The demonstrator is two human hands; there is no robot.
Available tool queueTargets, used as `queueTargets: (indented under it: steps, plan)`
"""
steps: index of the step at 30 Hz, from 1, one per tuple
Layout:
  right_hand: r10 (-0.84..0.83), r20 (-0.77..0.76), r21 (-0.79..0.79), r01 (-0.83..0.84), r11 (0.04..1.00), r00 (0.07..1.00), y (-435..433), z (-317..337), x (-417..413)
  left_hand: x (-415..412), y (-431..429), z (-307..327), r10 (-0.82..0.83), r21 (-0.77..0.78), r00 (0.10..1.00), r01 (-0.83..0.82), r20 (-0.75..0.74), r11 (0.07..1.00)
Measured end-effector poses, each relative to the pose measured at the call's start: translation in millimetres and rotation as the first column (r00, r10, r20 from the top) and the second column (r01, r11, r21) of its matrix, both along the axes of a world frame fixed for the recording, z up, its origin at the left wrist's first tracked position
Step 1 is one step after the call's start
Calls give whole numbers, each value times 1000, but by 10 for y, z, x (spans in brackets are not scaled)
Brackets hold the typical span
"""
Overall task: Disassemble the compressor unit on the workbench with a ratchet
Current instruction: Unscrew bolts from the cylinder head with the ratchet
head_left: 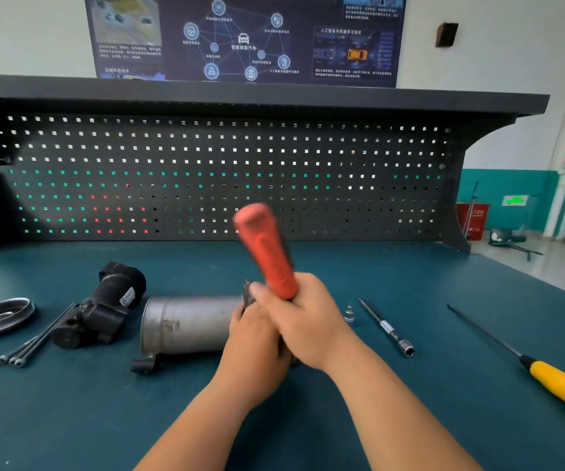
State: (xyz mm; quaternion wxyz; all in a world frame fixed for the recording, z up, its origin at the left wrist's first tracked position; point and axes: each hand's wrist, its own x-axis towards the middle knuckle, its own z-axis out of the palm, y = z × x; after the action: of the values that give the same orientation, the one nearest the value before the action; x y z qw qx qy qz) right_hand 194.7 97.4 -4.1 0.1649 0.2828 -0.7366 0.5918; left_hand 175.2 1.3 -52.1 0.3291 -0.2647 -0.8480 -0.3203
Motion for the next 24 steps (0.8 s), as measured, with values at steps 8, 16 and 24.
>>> queueTargets:
  steps: [8, 16, 24]
  plan:
    - [105, 388, -896, 348, 276, 916, 323, -60, -91, -24, -35, -7, -16, -17, 989, 19, 147, 1000]
    - [4, 226, -745, 170, 645, 974, 175, -34, -21, 110, -81, 30, -57, 364, 994, 21, 89, 931]
    - [5, 299, -711, 219, 668, 954, 276, 4, -51, 141, 112, -41, -493, 619, 551, -54, 673, 784]
